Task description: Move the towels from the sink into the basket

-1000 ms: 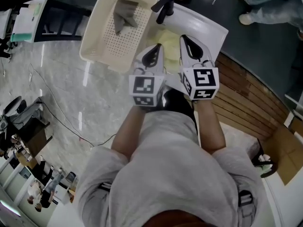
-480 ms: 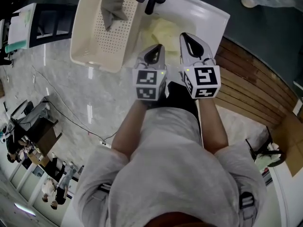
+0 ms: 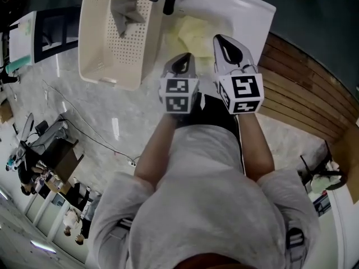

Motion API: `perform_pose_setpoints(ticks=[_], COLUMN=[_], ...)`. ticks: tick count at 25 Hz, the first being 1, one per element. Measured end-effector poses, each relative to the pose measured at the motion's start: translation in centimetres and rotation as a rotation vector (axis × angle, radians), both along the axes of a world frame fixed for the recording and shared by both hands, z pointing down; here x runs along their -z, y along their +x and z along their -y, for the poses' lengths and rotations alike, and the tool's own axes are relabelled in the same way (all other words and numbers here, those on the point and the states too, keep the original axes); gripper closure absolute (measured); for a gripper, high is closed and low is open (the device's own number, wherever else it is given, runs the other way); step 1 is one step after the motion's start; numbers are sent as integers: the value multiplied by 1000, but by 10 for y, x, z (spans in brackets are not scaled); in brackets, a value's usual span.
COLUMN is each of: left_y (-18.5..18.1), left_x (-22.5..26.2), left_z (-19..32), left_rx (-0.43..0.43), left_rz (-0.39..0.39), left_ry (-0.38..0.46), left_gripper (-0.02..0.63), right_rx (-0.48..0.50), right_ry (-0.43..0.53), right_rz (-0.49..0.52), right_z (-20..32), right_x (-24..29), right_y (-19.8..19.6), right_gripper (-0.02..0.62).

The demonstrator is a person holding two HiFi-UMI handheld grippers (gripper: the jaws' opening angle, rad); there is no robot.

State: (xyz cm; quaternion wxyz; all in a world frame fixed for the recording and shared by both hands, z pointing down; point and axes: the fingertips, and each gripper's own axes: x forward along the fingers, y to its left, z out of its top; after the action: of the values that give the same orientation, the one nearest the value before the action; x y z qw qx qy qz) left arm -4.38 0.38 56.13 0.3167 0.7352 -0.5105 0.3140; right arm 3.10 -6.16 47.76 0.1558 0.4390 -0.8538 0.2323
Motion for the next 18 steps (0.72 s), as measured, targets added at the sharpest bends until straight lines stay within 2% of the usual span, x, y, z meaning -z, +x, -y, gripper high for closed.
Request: perform_pose_setpoints(ticks=[7, 13, 18], left_y=[0, -2, -1], left_x=[-23, -47, -64], left_z=[-2, -1, 4], left_rx=[0, -5, -26], left_rz=[17, 23, 22], left_ry=[-82, -169, -212], left_gripper=[572, 487, 485], right_rx=[-24, -67, -109], right_ry=[-21, -34, -48], right_rz=[0, -7, -15], right_z=[3, 11, 14], right_x=[-8, -14, -19], right_y=[5, 16, 27], right_gripper=[589, 589, 589])
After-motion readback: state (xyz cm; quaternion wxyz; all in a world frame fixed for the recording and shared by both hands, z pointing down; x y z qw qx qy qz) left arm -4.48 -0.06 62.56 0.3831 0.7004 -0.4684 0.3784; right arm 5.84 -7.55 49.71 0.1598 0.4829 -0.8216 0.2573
